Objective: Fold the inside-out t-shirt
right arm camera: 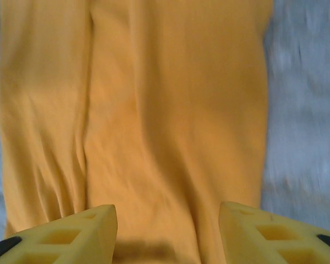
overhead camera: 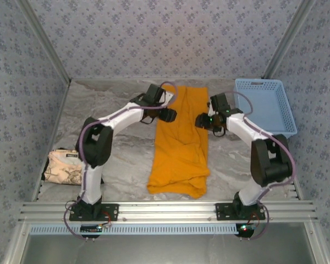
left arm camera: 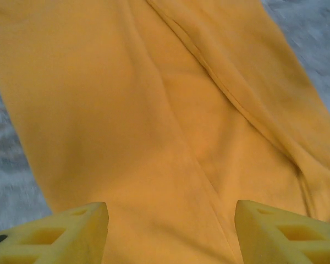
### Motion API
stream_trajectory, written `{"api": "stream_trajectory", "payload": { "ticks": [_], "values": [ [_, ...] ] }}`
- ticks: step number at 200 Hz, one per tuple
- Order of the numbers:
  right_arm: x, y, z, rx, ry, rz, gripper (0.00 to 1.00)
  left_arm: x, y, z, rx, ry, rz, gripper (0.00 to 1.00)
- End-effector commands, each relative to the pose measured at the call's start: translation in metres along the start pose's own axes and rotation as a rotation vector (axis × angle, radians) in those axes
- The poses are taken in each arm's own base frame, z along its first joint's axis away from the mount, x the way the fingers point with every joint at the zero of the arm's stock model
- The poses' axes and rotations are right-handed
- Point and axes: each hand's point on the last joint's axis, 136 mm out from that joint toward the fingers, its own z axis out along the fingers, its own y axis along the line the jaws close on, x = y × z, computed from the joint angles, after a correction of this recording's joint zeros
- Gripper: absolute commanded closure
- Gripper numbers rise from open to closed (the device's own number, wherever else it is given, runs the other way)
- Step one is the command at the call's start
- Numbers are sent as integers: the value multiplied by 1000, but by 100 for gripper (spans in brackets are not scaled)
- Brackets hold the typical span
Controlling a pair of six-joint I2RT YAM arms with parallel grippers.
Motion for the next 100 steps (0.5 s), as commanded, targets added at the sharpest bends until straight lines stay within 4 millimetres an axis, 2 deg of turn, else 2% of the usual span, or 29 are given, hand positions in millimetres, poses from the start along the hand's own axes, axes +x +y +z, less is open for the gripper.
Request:
{"api": "stream_trajectory", "payload": {
  "ticks": [1,22,54,73,100],
  "values": [
    [-53,21,19,-61,-119,-19,50,30,5,25,-46,128,-95,38],
    [-54,22,45,-49,-85,-23,50,50,16,37,-87,157,-157,37],
    [-37,16,82,-43,-20,-38,50,83,24,41,-115,191,-213,37],
    [-23,22,103,-78,38,-56,50,100,30,36,-142,213,-256,37],
    [-3,45,119,-111,92,-117,50,124,39,20,-191,227,-320,37]
  ]
}}
